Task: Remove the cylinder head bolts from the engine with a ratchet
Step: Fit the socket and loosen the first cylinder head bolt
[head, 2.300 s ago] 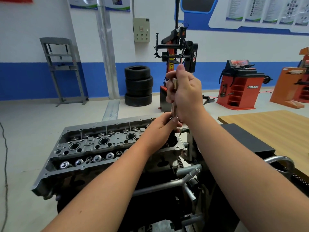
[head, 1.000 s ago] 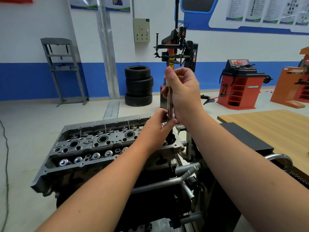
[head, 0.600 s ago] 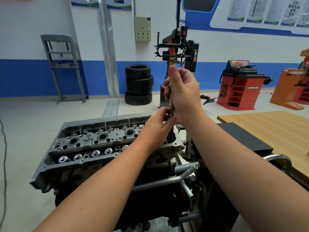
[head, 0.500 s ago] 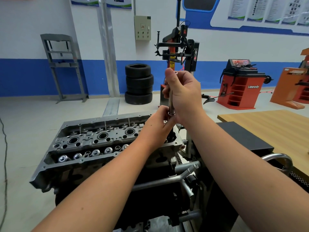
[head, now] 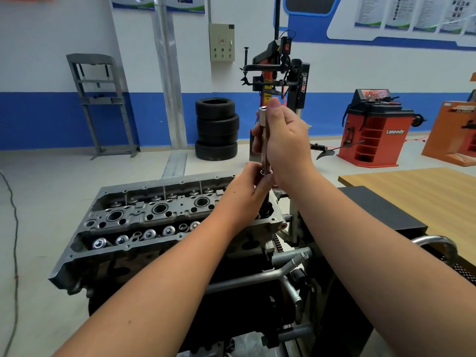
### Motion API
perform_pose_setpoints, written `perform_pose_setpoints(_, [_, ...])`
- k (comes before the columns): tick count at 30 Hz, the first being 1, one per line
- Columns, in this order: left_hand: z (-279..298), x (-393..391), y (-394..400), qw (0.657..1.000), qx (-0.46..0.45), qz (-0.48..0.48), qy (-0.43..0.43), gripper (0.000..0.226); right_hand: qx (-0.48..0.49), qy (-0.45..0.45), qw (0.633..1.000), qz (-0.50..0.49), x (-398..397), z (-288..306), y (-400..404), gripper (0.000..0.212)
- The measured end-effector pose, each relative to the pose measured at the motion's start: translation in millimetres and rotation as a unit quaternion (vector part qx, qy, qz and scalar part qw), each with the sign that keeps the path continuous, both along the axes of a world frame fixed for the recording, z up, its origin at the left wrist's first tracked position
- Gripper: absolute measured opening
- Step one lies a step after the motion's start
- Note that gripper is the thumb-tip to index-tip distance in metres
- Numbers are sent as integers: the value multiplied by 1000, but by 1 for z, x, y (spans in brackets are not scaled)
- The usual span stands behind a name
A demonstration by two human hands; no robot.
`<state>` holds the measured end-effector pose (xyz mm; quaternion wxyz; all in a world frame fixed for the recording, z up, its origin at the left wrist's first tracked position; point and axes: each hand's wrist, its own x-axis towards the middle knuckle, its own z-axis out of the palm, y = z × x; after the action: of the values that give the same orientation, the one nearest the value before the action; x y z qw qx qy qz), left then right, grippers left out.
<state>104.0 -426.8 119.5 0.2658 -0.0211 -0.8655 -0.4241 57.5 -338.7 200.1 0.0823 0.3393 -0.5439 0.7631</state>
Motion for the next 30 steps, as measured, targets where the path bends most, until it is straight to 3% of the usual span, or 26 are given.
perform_pose_setpoints(4, [1, 2, 3, 999, -21, -17, -17, 34, -29, -79, 996, 21, -2, 1, 2, 55])
perform_pose_setpoints(9, [0, -1, 1, 1000, -13, 4, -2, 22, -10, -4, 1000, -15, 2, 1, 3, 27])
perform_pose_setpoints(11, [0, -2, 1, 1000, -4, 12, -2, 19, -11, -9, 1000, -20, 2, 4, 1, 30])
perform_pose_setpoints(17, [0, 1, 3, 999, -34, -9, -20, 39, -39, -51, 998, 5, 4, 7, -5, 39])
perform_pose_setpoints(22, [1, -1, 0, 1000, -11, 0, 1, 12, -12, 6, 1000, -21, 4, 7, -5, 29])
perform_pose_setpoints(26, [3, 2, 3, 1000, -11, -8, -7, 19, 32, -18, 997, -67, 6, 13, -7, 33])
perform_pose_setpoints(30, [1, 4, 3, 999, -11, -23, -22, 22, 35, -89, 994, 43, 5, 20, -4, 30])
